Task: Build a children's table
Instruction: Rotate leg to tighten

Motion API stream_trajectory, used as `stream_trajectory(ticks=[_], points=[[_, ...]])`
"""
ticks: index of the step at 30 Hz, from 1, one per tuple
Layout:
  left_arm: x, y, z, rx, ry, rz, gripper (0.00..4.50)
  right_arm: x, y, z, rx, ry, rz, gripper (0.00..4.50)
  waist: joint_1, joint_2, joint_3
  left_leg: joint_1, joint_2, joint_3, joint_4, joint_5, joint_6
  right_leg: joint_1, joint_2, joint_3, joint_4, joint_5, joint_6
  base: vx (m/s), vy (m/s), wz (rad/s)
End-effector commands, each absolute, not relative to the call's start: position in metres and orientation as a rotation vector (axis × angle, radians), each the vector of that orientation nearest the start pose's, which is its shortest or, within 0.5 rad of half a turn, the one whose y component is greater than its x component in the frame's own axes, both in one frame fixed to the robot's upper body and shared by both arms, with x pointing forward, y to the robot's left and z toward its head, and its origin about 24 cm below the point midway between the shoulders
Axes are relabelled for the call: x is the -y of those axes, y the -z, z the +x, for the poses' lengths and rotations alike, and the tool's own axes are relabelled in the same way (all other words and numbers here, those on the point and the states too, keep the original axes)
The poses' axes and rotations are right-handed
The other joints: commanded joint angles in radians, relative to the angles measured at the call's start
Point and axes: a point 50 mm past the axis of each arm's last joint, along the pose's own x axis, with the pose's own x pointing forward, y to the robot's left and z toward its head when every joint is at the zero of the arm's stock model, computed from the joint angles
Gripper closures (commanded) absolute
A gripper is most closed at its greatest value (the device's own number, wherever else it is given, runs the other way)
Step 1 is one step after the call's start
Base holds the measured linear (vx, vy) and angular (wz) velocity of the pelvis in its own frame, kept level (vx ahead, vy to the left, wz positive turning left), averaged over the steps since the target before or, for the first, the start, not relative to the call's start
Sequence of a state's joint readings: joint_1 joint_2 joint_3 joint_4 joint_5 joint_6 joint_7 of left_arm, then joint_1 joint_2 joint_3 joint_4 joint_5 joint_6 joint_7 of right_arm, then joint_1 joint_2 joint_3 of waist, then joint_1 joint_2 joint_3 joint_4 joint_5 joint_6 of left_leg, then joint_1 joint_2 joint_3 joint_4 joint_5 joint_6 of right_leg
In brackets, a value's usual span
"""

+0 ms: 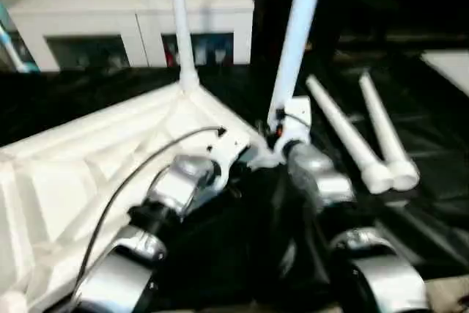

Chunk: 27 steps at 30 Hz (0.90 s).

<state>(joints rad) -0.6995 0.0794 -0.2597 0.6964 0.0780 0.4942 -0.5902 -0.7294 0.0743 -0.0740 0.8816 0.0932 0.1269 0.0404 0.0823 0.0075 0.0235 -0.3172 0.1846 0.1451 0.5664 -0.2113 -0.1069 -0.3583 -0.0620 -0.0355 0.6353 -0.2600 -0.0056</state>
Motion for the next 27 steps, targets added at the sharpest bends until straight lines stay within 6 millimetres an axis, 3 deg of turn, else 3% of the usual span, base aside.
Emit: stream_trajectory(ticks=[1, 2, 5, 11, 18, 19, 21, 25, 26, 27], points=[[-0.07, -0.031, 0.342, -0.639, 0.705, 0.318, 4.5, 0.046, 0.018, 0.323, -0.648, -0.277, 0.218, 2.64, -0.017, 0.019, -0.008, 0.0, 0.039, -0.02, -0.093, -0.473, -0.036, -0.005, -0.071, 0.044, -0.122, -0.398, -0.126, 0.0, 0.0, 0.0], [-0.071, -0.031, 0.343, -0.64, 0.703, 0.318, 4.5, 0.044, 0.017, 0.323, -0.643, -0.288, 0.205, 2.64, -0.016, 0.014, -0.011, 0.0, 0.039, -0.021, -0.097, -0.472, -0.036, -0.003, -0.073, 0.043, -0.129, -0.398, -0.108, 0.0, 0.0, 0.0], [-0.074, -0.03, 0.342, -0.643, 0.701, 0.322, 4.5, 0.043, 0.015, 0.325, -0.634, -0.288, 0.196, 2.64, -0.018, 0.01, -0.012, -0.004, 0.039, -0.017, -0.103, -0.42, -0.024, 0.0, -0.077, 0.046, -0.135, -0.349, -0.109, 0.0, 0.0, 0.0], [-0.078, -0.028, 0.342, -0.659, 0.692, 0.327, 4.5, 0.045, 0.011, 0.331, -0.624, -0.258, 0.193, 2.64, -0.024, -0.001, -0.009, -0.007, 0.038, -0.017, -0.103, -0.432, -0.015, -0.006, -0.084, 0.049, -0.145, -0.454, -0.091, 0.0, 0.0, 0.0], [-0.076, -0.028, 0.34, -0.649, 0.719, 0.331, 4.5, 0.044, 0.007, 0.334, -0.597, -0.288, 0.16, 2.64, -0.025, 0.0, -0.005, -0.003, 0.039, -0.023, -0.108, -0.469, -0.014, -0.017, -0.084, 0.049, -0.156, -0.537, -0.058, 0.0, 0.0, 0.0], [-0.076, -0.028, 0.34, -0.648, 0.721, 0.331, 4.5, 0.044, 0.006, 0.334, -0.588, -0.292, 0.138, 2.64, -0.025, 0.001, -0.006, -0.003, 0.039, -0.022, -0.108, -0.467, -0.015, -0.018, -0.083, 0.049, -0.156, -0.527, -0.059, 0.0, 0.0, 0.0], [-0.077, -0.028, 0.34, -0.646, 0.726, 0.33, 4.5, 0.042, 0.002, 0.336, -0.558, -0.331, 0.181, 1.94, -0.026, 0.002, -0.009, -0.006, 0.042, -0.02, -0.11, -0.444, -0.013, -0.012, -0.083, 0.048, -0.154, -0.471, -0.072, 0.0, 0.0, 0.0], [-0.077, -0.028, 0.34, -0.642, 0.734, 0.328, 4.5, 0.041, -0.003, 0.339, -0.532, -0.352, 0.204, 1.77, -0.03, 0.004, -0.014, -0.018, 0.043, -0.017, -0.111, -0.387, -0.012, -0.002, -0.082, 0.046, -0.147, -0.374, -0.1, 0.0, 0.0, 0.0], [-0.077, -0.029, 0.34, -0.639, 0.738, 0.328, 4.5, 0.041, -0.004, 0.34, -0.523, -0.358, 0.204, 1.64, -0.03, 0.002, -0.023, -0.028, 0.046, -0.017, -0.11, -0.305, -0.006, 0.013, -0.081, 0.046, -0.133, -0.265, -0.119, 0.0, 0.0, 0.0], [-0.077, -0.029, 0.34, -0.639, 0.738, 0.328, 4.5, 0.041, -0.004, 0.34, -0.523, -0.358, 0.204, 1.44, -0.03, 0.002, -0.022, -0.027, 0.047, -0.01, -0.105, -0.26, 0.002, 0.01, -0.077, 0.044, -0.129, -0.182, -0.143, 0.0, 0.0, 0.0]])
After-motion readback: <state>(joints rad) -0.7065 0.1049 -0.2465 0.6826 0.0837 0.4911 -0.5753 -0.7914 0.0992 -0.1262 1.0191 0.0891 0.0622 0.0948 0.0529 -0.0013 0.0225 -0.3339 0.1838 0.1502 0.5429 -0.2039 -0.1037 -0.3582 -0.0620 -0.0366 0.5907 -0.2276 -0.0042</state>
